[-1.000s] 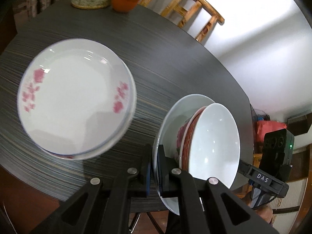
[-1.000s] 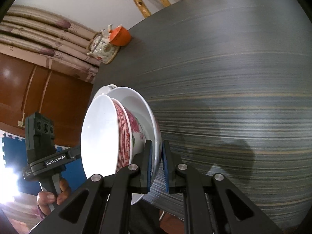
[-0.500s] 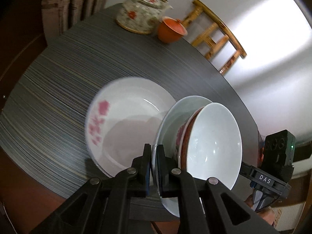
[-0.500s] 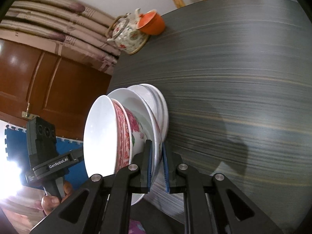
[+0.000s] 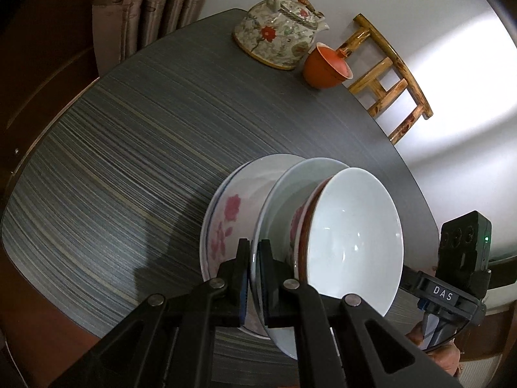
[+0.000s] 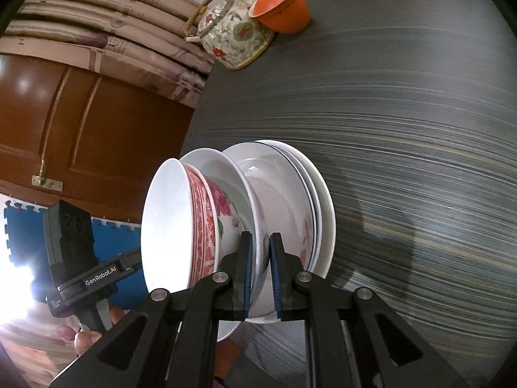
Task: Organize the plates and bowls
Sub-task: 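Lift and carry the nested bowls onto the plate stack with both tools, then open both tools and withdraw them from the bowl rim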
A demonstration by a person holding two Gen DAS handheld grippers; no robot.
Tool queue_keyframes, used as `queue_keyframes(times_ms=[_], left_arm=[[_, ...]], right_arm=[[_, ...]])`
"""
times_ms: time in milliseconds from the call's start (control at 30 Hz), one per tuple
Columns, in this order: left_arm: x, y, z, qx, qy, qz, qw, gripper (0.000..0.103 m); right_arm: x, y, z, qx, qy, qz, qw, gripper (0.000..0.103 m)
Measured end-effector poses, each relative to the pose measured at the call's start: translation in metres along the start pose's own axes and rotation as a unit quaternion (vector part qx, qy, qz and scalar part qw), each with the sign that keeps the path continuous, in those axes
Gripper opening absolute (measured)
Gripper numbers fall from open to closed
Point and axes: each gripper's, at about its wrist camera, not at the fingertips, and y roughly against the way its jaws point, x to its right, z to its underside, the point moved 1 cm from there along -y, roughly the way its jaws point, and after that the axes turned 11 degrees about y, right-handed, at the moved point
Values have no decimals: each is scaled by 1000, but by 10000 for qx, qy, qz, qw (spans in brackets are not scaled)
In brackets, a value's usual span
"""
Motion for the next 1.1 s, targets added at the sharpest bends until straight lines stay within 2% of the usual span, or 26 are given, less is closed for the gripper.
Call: queue_keyframes(times_ms=[233,567,667,700,800,833,900,967,1033,1100], left_arm=[[-5,-10,2,-13,-34,-36,10000,4],[-6,-10,5,182,-164,20,9997,5],[-5,-9,7,252,-223,-84,9994,10],[-4,-7,9,307,-268,-192,9990,16],[-3,-2,13,488,-343,-353,9976,20],[-3,1,14,538,-357,-370,9972,21],[-3,8,17,699,-455,-503,9952,32],[-1,13,21,861,-594,-647,9924,36],[1,19,28,1028,-751,-816,9885,37],[4,24,37,1182,-915,-959,9841,43]], right_arm=[[5,-9,-1,-56,35,7,10000,13],[6,-11,0,55,201,40,9998,13],[7,-12,0,88,169,-1,9998,14],[6,-12,0,101,203,4,9997,14],[6,-8,1,205,251,127,9994,19],[5,-6,1,252,286,200,9991,24],[7,-1,2,325,273,314,9986,27],[7,4,6,421,256,264,9984,30],[4,12,9,598,340,431,9967,45],[-2,24,14,837,481,609,9935,47]])
